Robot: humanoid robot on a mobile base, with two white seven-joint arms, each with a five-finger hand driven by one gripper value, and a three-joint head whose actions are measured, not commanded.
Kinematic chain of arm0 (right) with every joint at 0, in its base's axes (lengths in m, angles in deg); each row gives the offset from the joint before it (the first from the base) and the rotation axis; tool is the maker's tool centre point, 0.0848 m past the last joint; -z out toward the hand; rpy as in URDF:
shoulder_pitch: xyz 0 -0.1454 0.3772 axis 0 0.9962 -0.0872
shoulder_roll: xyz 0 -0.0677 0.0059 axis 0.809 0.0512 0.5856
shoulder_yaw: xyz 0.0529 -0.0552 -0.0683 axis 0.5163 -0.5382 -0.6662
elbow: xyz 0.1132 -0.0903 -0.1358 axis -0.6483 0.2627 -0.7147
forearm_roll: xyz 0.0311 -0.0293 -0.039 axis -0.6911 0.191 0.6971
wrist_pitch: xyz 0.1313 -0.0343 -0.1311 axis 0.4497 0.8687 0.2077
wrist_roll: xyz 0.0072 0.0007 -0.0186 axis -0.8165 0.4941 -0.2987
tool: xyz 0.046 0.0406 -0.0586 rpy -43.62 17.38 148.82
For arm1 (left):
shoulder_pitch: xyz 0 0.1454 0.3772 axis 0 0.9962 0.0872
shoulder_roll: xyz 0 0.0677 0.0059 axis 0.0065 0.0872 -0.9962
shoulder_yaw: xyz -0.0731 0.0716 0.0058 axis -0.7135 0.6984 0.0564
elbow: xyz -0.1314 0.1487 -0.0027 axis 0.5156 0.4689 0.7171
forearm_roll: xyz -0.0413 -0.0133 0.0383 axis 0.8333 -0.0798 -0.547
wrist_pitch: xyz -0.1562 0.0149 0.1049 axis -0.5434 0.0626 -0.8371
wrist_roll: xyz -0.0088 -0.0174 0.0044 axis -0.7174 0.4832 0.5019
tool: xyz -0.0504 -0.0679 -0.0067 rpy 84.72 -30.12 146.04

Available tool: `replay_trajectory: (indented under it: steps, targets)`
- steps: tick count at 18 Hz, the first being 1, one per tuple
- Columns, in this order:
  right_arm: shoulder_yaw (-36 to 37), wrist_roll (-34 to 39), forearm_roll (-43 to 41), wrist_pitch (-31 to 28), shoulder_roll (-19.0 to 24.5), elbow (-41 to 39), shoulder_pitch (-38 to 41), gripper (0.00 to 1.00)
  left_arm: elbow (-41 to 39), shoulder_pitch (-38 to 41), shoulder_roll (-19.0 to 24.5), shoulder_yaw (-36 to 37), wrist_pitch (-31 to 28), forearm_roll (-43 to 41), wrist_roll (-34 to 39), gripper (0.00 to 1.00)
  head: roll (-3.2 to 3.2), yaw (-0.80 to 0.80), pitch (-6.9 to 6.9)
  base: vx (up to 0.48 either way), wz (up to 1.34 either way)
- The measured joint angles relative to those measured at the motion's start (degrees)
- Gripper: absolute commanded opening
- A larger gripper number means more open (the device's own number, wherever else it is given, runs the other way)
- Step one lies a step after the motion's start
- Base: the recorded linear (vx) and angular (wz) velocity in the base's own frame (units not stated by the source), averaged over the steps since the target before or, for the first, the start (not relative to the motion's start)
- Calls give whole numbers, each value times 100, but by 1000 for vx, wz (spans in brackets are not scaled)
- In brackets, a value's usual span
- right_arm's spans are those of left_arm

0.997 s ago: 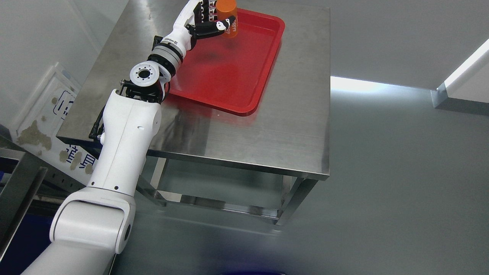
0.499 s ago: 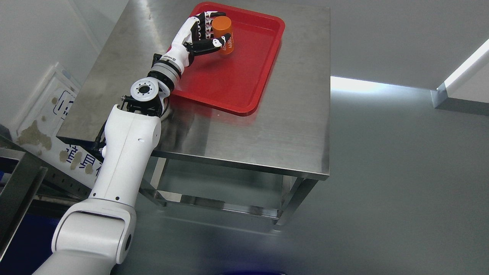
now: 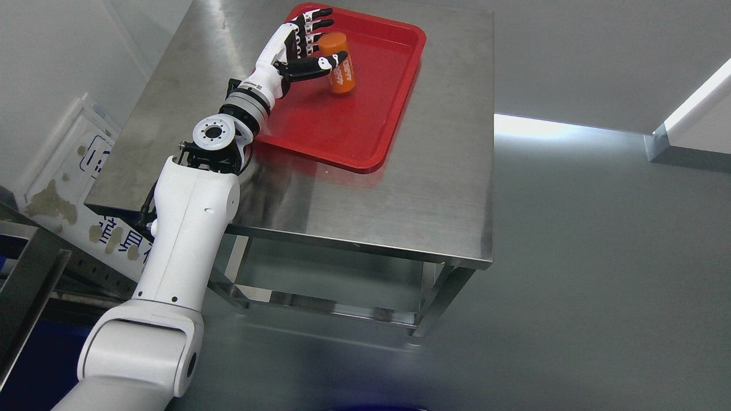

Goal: Grab orange capacitor from left shelf to right desk
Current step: 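Lower the capacitor onto the red tray and open the left hand, then withdraw the open left hand up away from the capacitor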

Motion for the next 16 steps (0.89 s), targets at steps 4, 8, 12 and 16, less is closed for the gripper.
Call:
replay_trajectory:
  steps: [4,8,12,16]
  targets:
    - [0,0,0,0,0,0,0,100,-113,5,0,22,-48,17,-143,99,0,0,0,0,0]
    - [0,0,0,0,0,0,0,100,-406,-69,0,-27,-63,378,-192,100,0,0,0,0,0]
    - [0,0,0,0,0,0,0,100,-677,-241,0,-173,-29,928,-104,100,0,0,0,0,0]
    - [0,0,0,0,0,0,0,100,-761,-305,0,-376,53,1172,500,100,0,0,0,0,0]
